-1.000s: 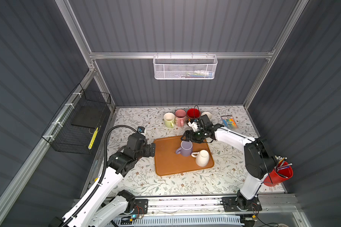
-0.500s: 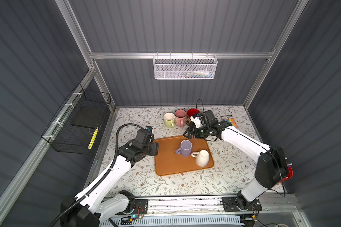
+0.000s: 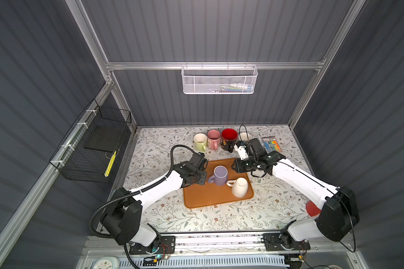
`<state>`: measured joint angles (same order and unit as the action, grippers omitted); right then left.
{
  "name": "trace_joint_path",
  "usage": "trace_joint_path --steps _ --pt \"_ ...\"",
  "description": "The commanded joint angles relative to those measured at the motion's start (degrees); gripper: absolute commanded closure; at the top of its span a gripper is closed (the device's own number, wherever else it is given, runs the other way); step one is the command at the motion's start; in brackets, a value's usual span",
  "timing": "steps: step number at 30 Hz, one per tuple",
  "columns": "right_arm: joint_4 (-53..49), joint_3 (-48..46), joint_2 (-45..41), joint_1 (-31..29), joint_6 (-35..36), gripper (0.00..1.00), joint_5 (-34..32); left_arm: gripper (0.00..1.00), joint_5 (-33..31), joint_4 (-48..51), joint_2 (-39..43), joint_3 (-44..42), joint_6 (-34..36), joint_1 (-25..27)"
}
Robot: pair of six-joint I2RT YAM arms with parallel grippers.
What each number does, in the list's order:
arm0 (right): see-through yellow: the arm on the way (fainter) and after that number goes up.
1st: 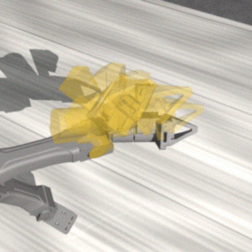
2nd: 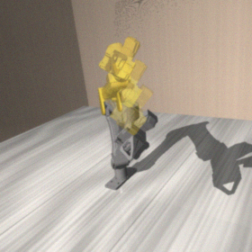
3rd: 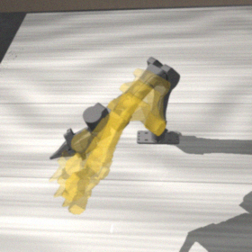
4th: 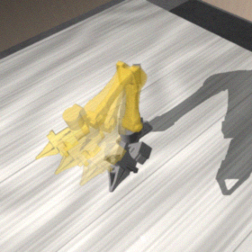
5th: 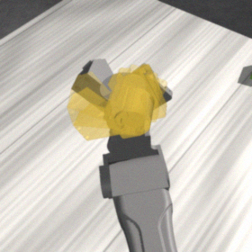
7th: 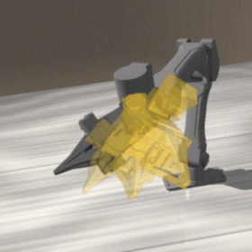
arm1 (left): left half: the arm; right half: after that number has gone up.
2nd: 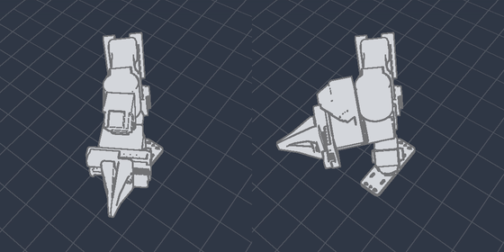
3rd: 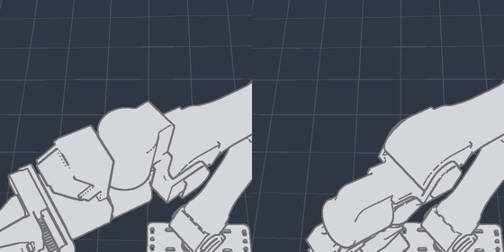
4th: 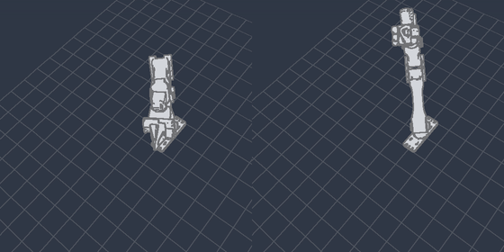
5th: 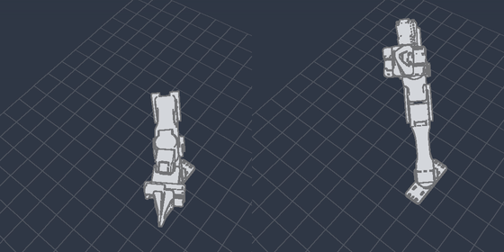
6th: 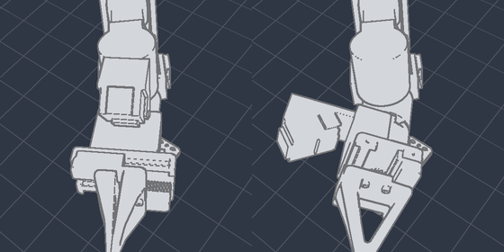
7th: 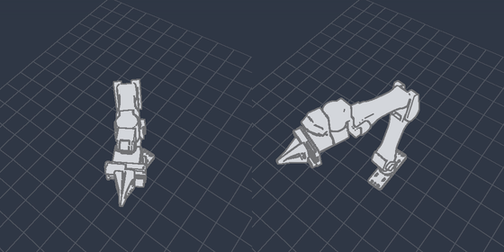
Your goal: Turn the mug right side up
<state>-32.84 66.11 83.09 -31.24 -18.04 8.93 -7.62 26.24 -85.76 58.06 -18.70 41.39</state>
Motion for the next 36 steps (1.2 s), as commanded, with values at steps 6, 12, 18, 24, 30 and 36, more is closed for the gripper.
trace_joint_path --steps 6,12,18,24,30,36 --pt "-0.9 0.3 4.4 -1.7 0.6 0.9 -3.6 0.79 0.8 -5.3 -4.1 2.2 -1.8 0.2" --pt "-1.2 1.5 7.8 -3.3 0.5 0.96 -3.9 0.8 1.6 -7.4 -6.4 2.4 -2.3 0.5" --pt "-0.6 2.2 10.3 -3.9 -0.2 0.98 -3.0 0.82 2.5 -9.2 -7.7 2.2 -2.9 1.4" --pt "-0.1 4.2 12.9 -4.2 -0.5 0.99 -1.8 0.83 2.4 -10.4 -8.3 1.3 -3.9 3.3" --pt "0.5 6.8 15.7 -4.2 -0.9 0.99 -0.9 0.84 1.7 -11.4 -7.7 -0.3 -5.3 5.8" --pt "0.9 9.9 18.7 -4.2 -1.4 1.0 -0.1 0.85 0.4 -12.5 -7.0 -2.4 -7.4 8.7"
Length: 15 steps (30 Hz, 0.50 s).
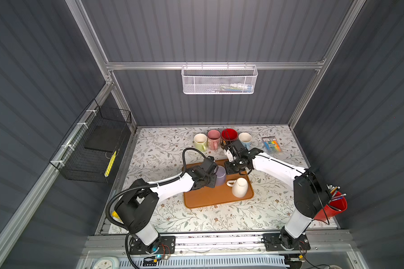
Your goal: Turn the mug right side up
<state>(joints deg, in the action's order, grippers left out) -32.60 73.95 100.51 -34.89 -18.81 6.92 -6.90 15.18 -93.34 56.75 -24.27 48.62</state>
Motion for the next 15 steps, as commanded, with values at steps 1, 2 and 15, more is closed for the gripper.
trace_joint_path --steps 1,2,15 --pt "0.7 2.6 1.7 -0.5 -0.7 1.0 2.2 0.85 -0.6 -1.7 0.9 -1.5 -2.2 1.8" --pt "0.7 2.9 2.2 -0.6 -0.8 1.0 2.3 0.86 -0.8 -2.0 1.1 -1.9 -2.6 2.0" --pt "-2.5 6.9 2.7 -0.2 0.3 0.91 -1.2 0.84 -3.7 -1.6 5.4 -3.8 -4.4 3.1"
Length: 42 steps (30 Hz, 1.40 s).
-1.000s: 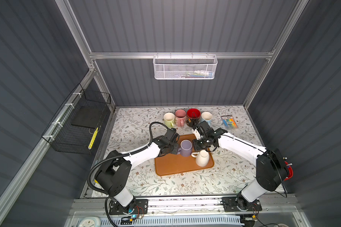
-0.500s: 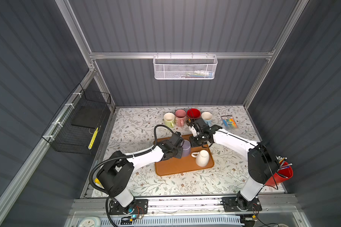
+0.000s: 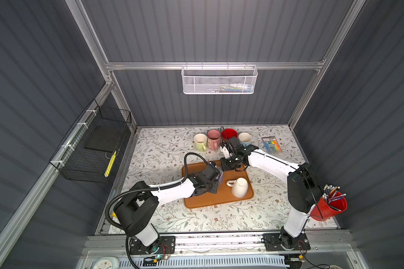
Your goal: Turn the mug right side up
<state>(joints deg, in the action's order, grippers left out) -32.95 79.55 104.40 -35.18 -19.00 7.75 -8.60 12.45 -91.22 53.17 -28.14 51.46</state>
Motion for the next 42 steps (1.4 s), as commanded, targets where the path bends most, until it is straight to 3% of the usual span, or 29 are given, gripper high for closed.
trace_joint_path --steps 1,7,13,17,21,28,42 --pt "-2.5 1.2 -1.7 0.1 0.6 0.9 -2.5 0.84 -2.6 1.7 4.1 -0.3 -0.4 0.2" --pt "-5.3 0.4 -5.7 -0.6 0.2 0.73 -5.4 0.8 -6.4 6.5 11.1 0.3 0.3 0.2" --pt "-7.7 -1.7 -9.7 -3.9 -2.5 0.56 -9.5 0.66 -11.7 10.0 19.9 -1.1 0.8 0.2" --pt "-8.7 -3.6 -11.8 -6.6 -6.5 0.53 -11.4 0.52 -15.2 11.6 25.5 -3.4 0.9 0.2" --pt "-8.8 -5.5 -13.3 -10.2 -10.4 0.51 -13.9 0.31 -17.0 12.1 30.7 -6.9 0.1 0.2" --pt "-6.2 -8.3 -14.0 -13.8 -16.4 0.42 -15.5 0.09 -17.6 12.4 38.6 -12.5 -2.6 0.2" --pt "-3.6 -5.4 -6.4 -16.4 -21.4 0.41 -17.3 0.06 -17.2 14.4 49.1 -19.0 -6.6 0.2"
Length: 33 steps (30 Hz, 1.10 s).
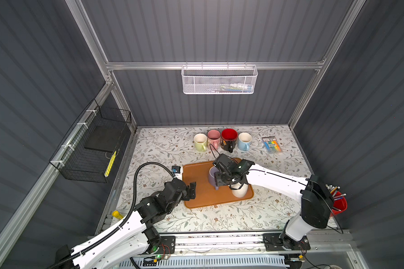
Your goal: Turn the mug right side up
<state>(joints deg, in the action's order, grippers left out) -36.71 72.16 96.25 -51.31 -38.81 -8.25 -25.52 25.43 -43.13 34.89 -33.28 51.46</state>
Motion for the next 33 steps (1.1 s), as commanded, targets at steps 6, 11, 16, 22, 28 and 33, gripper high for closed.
trace_joint_path --steps 6,11,16,22,28,33 --pt "0.2 3.9 5.1 -0.9 -1.8 0.46 -2.2 0.06 -0.2 1.6 2.1 -1.3 -1.6 0.2" --pt "0.1 4.7 7.2 -1.2 -1.7 0.48 -2.5 0.06 -0.4 1.5 2.0 -1.7 -1.4 0.2" --pt "-0.1 5.2 9.0 -1.2 -1.4 0.52 -3.3 0.06 -0.4 0.9 2.1 -2.3 -1.6 0.2" --pt "-0.2 5.3 10.3 -1.2 -1.0 0.59 -4.1 0.06 -0.4 0.7 1.8 -2.5 -1.7 0.2" --pt "-0.1 5.4 10.6 -1.2 -0.6 0.74 -4.8 0.05 -0.6 0.7 1.9 -2.4 -1.5 0.2" --pt "-0.2 5.4 10.6 -1.2 -0.1 0.83 -5.2 0.05 -0.6 0.7 1.4 -2.2 -1.6 0.2"
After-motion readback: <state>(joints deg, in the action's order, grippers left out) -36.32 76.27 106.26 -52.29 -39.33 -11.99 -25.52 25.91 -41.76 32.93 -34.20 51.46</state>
